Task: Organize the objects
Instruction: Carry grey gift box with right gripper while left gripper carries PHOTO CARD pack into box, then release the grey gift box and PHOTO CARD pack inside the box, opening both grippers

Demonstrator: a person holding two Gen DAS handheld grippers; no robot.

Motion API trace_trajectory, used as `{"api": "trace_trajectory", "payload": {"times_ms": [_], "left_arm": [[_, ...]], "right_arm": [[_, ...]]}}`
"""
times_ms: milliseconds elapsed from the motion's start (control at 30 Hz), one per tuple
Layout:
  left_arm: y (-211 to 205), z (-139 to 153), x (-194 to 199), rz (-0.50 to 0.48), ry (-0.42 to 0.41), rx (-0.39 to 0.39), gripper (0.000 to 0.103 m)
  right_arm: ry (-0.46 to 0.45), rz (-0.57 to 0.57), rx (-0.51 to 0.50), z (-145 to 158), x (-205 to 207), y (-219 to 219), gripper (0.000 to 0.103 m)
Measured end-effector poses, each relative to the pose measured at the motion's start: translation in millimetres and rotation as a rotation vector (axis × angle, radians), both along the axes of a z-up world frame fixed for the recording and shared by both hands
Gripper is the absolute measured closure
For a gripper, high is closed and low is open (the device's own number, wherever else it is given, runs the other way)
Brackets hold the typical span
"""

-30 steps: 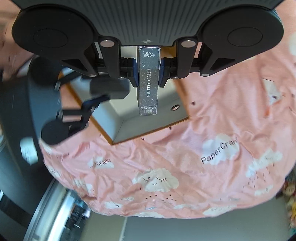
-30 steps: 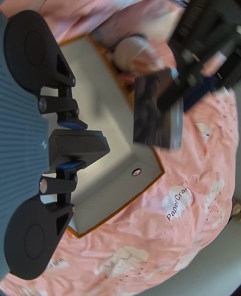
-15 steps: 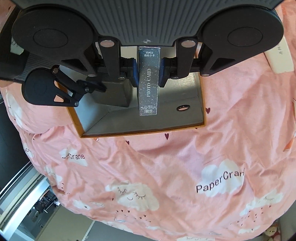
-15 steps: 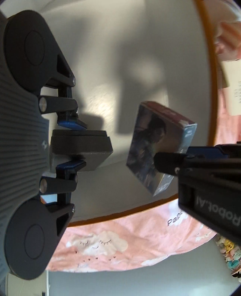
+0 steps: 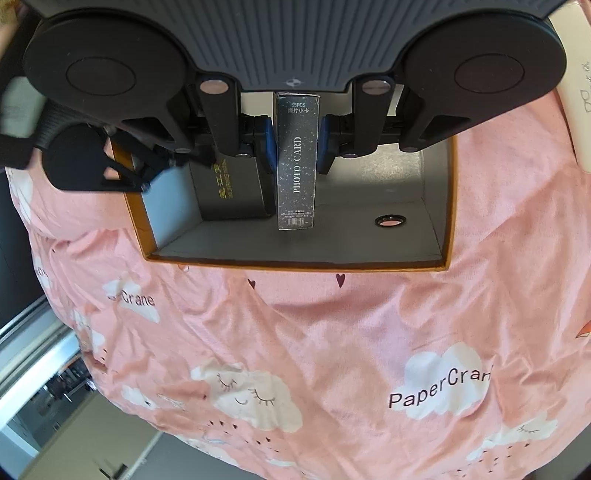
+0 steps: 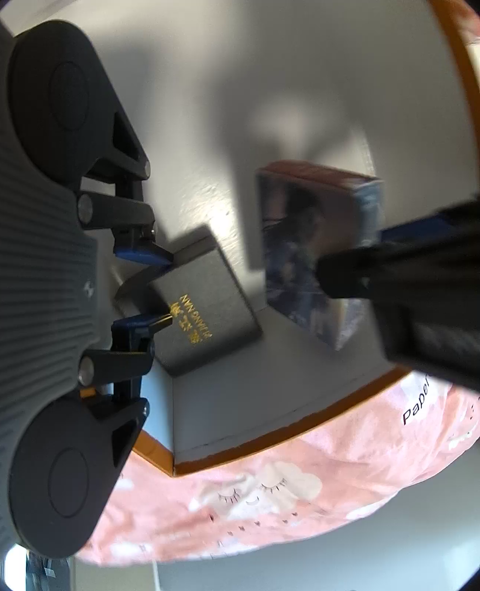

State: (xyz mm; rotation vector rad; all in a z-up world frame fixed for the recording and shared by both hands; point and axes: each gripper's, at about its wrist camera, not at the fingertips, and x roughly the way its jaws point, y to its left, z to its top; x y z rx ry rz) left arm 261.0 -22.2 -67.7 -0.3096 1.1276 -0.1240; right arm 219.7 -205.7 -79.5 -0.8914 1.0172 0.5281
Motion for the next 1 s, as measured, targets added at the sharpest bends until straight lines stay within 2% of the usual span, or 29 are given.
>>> {"api": "trace_trajectory", "payload": {"times_ms": [67,200,333,467,567,667,800,933,1000], "left_arm": [[-3,-3,2,0.017,-0.003,-0.001,0.078],[-10,-10,3,0.037,-0.020,0.014,0.078],[-8,-24,6,0.082,0.001,-0.034,0.078],[-10,-28,9,0.060,0.034,-0.001,0.077],[-12,-24,12,0.034,0.051,0.070,0.074],[-21,-23,13,-0.076,0.052,0.172,0.061],[-31,-25,12,-0.224,0.060,0.248,0.059],[-39,-23,6,-0.412,0.040,0.344,0.046],[-44,-20,-1,-0.524,0.026,0.400,0.043]], "right_arm": [[0.014,-0.022,0.047,10,0,-3,0.068],[0.027,-0.063,0.099,25,0,-10,0.067],[0.039,-0.086,0.136,31,0,-17,0.067],[0.041,-0.087,0.132,31,1,-20,0.067],[0.044,-0.099,0.150,34,3,-23,0.067],[0.055,-0.132,0.186,39,9,-26,0.067],[0.064,-0.149,0.215,44,14,-31,0.066],[0.085,-0.150,0.241,49,18,-36,0.066],[0.101,-0.150,0.253,52,20,-39,0.064]]}}
